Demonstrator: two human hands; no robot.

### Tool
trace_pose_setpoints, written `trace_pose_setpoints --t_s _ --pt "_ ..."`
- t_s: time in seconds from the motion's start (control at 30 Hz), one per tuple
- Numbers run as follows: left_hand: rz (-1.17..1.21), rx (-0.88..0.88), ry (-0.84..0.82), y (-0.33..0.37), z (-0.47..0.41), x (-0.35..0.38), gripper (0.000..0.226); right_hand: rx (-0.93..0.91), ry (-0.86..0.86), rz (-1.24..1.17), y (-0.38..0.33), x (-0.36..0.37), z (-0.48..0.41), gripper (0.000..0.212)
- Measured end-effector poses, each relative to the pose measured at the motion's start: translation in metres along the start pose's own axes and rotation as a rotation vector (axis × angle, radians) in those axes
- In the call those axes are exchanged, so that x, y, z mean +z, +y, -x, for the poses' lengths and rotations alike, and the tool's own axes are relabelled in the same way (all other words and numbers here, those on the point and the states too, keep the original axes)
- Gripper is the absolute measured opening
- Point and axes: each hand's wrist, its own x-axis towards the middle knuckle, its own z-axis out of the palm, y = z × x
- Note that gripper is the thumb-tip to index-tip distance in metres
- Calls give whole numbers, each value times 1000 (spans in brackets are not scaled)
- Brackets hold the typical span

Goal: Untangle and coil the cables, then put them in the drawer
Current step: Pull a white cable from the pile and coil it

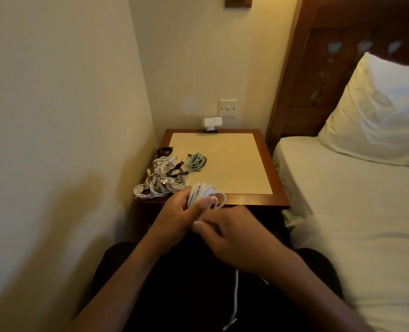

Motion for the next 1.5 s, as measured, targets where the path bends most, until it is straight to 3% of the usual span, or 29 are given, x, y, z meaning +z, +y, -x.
trace_pose_setpoints --t_s 0.1,0.17,0.23,0.33,0.4,0.5,0.57,0.63,0.77,0.87,0.97,1.07,1.17,1.2,1.27,1.3,1.37,1.5 --pt "184 -86 -176 -9 14 -1 60 54 2 -70 14 -25 -6 14" --pt "131 -58 -265 -8 22 -2 52 64 33 -195 24 -35 -8 8" --pt "27 -36 -342 -1 26 -5 27 65 93 -304 38 -39 -8 7" --pt "-110 -44 -413 5 30 -10 27 72 181 -390 61 -33 -4 6" --pt "27 -10 -420 12 33 -13 30 97 259 -500 74 -23 0 8" --pt "252 49 -316 20 26 -20 42 153 348 -626 85 6 6 25" --pt "391 69 -218 24 16 -21 32 188 340 -589 87 33 9 27" --pt "509 86 -122 28 5 -18 20 230 300 -521 85 54 14 23" --pt "694 58 47 26 -19 -11 22 242 130 -442 60 75 17 22" --pt "409 107 189 18 -33 -3 16 165 26 -345 37 75 14 23" --pt "13 139 154 9 -29 4 19 67 3 -173 22 58 8 17" --pt "-35 -8 -23 0 -20 -1 34 20 91 -70 21 26 -2 19" --pt "89 -91 -233 -11 -10 -11 72 61 99 -80 36 -7 -18 16" --pt "115 -97 -296 -9 -5 -13 69 69 114 -111 42 -15 -23 16" --pt "-11 -73 -337 1 4 -19 41 80 135 -166 55 -29 -27 14" --pt "-110 -49 -316 7 5 -24 29 82 130 -180 60 -34 -27 13" --pt "-181 -45 -227 19 8 -38 27 84 111 -186 72 -45 -25 16" --pt "112 6 -112 42 4 -80 12 94 220 -265 107 -65 -18 42"
